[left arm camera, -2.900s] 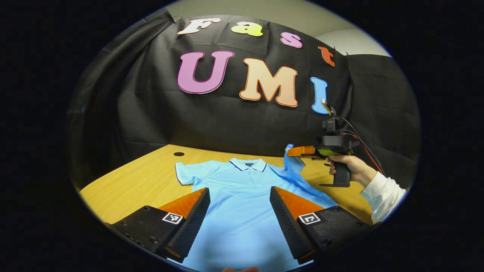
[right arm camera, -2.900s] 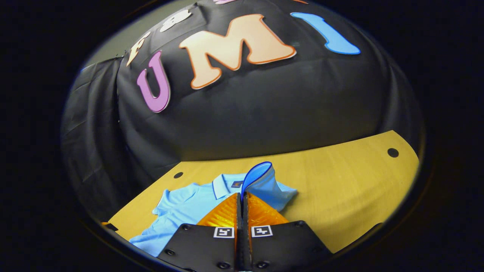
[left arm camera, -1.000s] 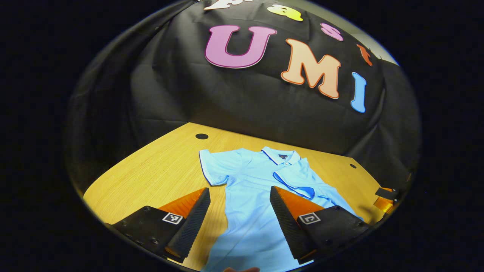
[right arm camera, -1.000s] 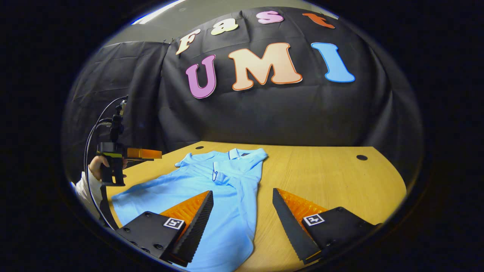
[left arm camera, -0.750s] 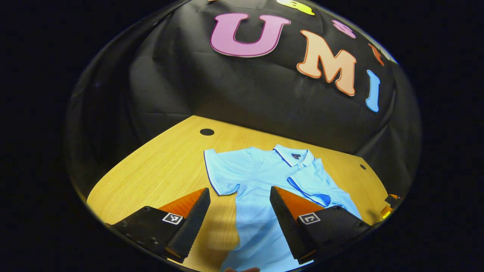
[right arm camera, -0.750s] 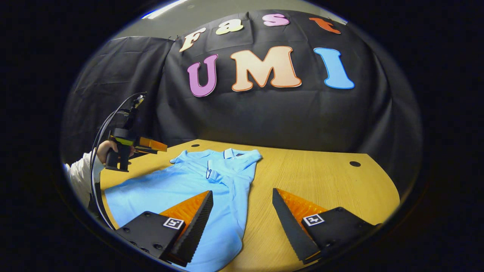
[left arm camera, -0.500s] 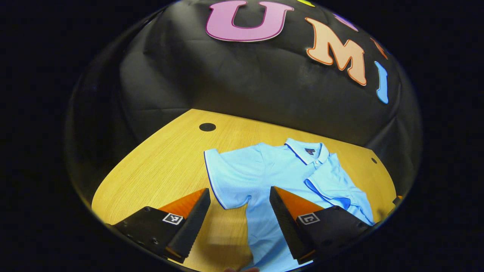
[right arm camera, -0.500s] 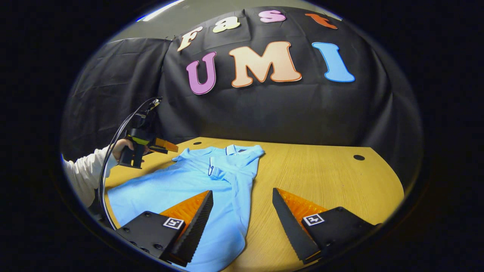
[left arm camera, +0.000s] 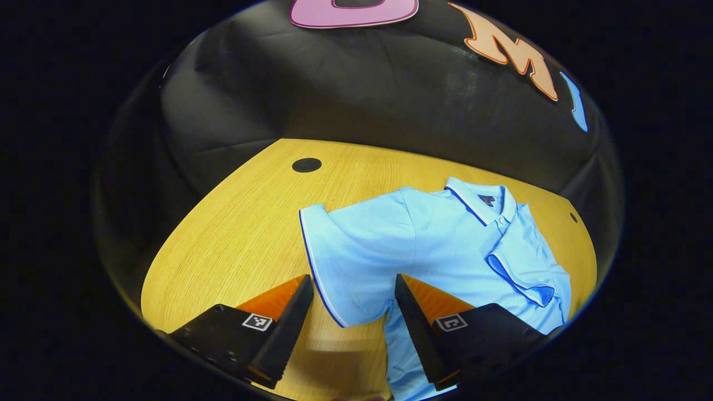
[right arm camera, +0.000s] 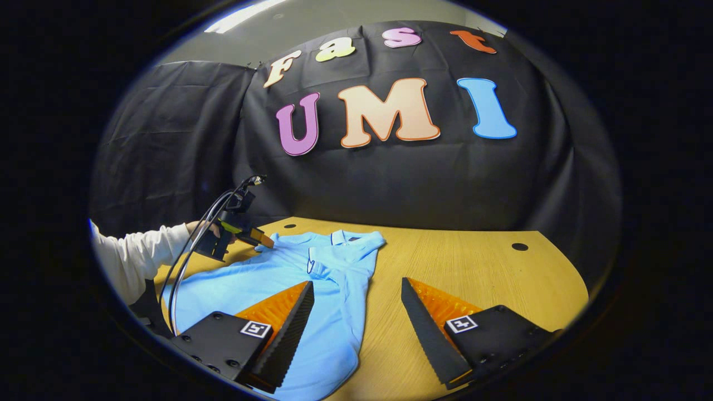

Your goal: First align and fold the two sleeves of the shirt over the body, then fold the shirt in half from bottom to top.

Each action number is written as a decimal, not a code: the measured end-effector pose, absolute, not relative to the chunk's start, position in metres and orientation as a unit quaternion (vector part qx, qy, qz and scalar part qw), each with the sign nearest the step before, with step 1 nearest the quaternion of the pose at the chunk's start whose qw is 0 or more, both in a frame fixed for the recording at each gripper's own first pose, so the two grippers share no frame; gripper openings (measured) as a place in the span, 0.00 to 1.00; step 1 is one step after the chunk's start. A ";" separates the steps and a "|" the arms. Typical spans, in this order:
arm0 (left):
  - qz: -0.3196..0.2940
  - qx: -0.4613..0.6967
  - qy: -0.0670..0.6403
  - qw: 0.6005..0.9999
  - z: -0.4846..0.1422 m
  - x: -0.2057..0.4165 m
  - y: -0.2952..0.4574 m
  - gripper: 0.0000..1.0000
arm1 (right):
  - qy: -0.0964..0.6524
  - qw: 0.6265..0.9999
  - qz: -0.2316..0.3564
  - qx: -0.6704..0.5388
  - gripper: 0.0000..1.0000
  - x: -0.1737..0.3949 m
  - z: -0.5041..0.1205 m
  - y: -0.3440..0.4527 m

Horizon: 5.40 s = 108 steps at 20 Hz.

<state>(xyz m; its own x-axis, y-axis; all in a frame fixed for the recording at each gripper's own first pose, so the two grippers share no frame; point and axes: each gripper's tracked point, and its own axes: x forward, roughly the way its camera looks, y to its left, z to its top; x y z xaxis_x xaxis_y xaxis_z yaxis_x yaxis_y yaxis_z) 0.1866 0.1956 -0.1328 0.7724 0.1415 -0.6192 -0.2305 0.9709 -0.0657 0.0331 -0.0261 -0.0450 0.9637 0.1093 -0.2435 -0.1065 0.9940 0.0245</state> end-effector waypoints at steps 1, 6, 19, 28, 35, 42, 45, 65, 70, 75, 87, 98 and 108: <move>0.107 -0.063 0.332 0.935 -0.137 0.183 0.198 0.90 | 0.122 0.991 0.054 0.008 0.98 0.033 -0.045 -0.028; 0.119 -0.053 0.330 0.935 -0.138 0.181 0.202 0.73 | 0.138 0.990 0.037 0.006 0.98 0.034 -0.056 -0.041; 0.091 -0.075 0.306 0.945 -0.136 0.193 0.183 0.06 | 0.137 0.990 0.044 -0.009 0.98 0.036 -0.052 -0.053; 0.029 -0.086 0.234 0.968 -0.078 0.208 0.146 0.02 | 0.135 0.990 0.042 -0.008 0.98 0.034 -0.046 -0.057; -0.103 -0.006 0.172 0.980 -0.028 0.199 0.032 0.02 | 0.136 0.990 0.049 -0.008 0.98 0.035 -0.045 -0.055; -0.215 0.079 0.182 0.956 -0.046 0.177 -0.086 0.02 | 0.139 0.989 0.056 -0.009 0.98 0.035 -0.048 -0.054; -0.223 0.116 0.190 0.949 -0.062 0.181 -0.111 0.04 | 0.149 0.987 0.061 -0.007 0.98 0.036 -0.051 -0.050; -0.093 0.100 0.186 0.973 -0.055 0.013 0.000 0.90 | 0.219 0.969 0.114 0.000 0.98 0.005 -0.100 0.005; -0.048 0.063 0.243 0.967 -0.093 -0.054 0.036 0.90 | 0.242 0.963 0.100 -0.062 0.98 -0.035 -0.122 0.012; -0.014 0.023 0.277 0.960 -0.124 -0.110 0.052 0.90 | 0.270 0.959 0.088 -0.027 0.98 -0.078 -0.139 0.021; 0.000 0.000 0.291 0.957 -0.141 -0.132 0.061 0.90 | 0.283 0.956 0.068 -0.042 0.99 -0.104 -0.165 0.020; -0.040 0.016 0.283 0.958 -0.142 -0.124 0.042 0.72 | 0.269 0.959 0.084 -0.040 0.86 -0.104 -0.172 0.036; -0.075 0.015 0.276 0.958 -0.143 -0.123 0.023 0.03 | 0.262 0.956 0.113 -0.063 0.21 -0.107 -0.174 0.057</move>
